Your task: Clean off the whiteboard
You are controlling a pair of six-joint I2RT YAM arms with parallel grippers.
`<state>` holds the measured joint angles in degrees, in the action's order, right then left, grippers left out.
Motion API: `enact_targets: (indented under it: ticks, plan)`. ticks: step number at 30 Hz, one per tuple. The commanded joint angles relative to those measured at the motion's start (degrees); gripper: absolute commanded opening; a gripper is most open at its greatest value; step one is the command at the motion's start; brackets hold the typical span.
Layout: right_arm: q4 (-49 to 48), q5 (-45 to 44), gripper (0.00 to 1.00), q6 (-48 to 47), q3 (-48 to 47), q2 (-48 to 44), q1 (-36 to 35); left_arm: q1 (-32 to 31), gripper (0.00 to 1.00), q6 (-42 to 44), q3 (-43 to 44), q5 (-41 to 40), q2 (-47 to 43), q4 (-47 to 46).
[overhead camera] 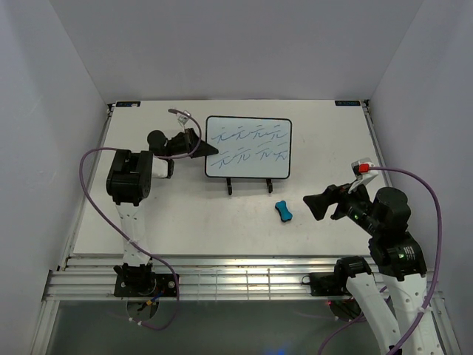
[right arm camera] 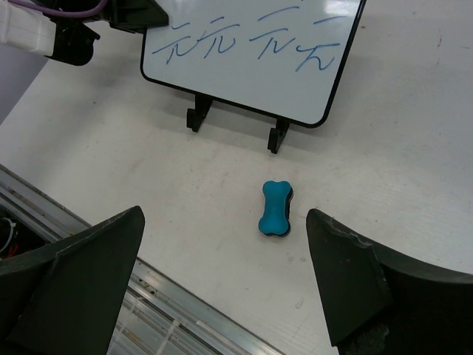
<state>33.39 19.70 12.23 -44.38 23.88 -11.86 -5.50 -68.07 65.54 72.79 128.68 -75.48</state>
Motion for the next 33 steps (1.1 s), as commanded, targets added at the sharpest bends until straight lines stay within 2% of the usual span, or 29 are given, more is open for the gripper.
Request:
enact_targets:
  ticks: [1,8,11,12,16,20,23,24,25,26,28,29,31,33]
  plan:
    - [-2.8,1.0,0.96,0.5,0.3,0.7,-0.2,-0.3,0.00,1.2,-0.3,-2.4,-8.3,-14.3]
    - [-3.3,0.2,0.96,1.0,2.2,1.0,-0.2,-0.5,0.00,1.5,-1.7,-4.0,-13.2,-14.4]
    - [-2.9,-3.3,0.90,2.1,3.0,3.7,-0.2,-0.5,0.00,2.1,-3.6,-6.5,-18.6,-12.4]
    - [-2.5,-4.0,0.90,2.9,3.1,4.8,-0.2,-0.5,0.00,5.5,-5.1,-7.7,-20.6,-6.1]
    - [-1.3,-6.6,0.90,4.2,3.3,11.6,-0.3,-1.2,0.00,15.0,-11.5,-12.5,-33.4,9.0]
    - [-8.0,-1.3,0.90,6.7,7.5,15.8,-0.3,-1.3,0.00,17.4,-19.0,-16.7,-50.7,19.7]
    - [-14.6,1.7,0.90,11.2,10.2,18.8,-0.2,-1.3,0.00,19.5,-24.2,-21.0,-59.3,29.5]
    - [-17.4,1.7,0.90,12.3,10.5,19.2,-0.3,-1.3,0.00,20.9,-24.8,-26.5,-65.4,39.3]
    - [-18.2,1.7,0.90,13.2,10.1,19.7,-0.1,-1.3,0.00,22.5,-25.0,-29.3,-68.4,44.5]
    - [-18.1,-1.8,0.90,13.6,9.2,19.9,-0.1,-1.3,0.00,26.0,-24.6,-32.3,-71.0,55.5]
    - [-16.9,-5.9,0.90,12.7,8.4,18.7,0.2,-1.3,0.00,29.6,-23.6,-38.9,-78.4,64.4]
    - [-17.0,-7.6,0.90,12.0,8.8,17.8,0.2,-1.3,0.00,32.8,-22.0,-41.7,-80.7,73.2]
    - [-17.6,-8.4,0.90,11.0,9.5,17.0,0.2,-1.3,0.00,35.5,-20.6,-46.8,-87.4,80.8]
    - [-14.7,-5.8,0.95,7.5,6.8,22.3,0.0,-1.4,0.00,38.7,-19.7,-48.6,-91.6,88.4]
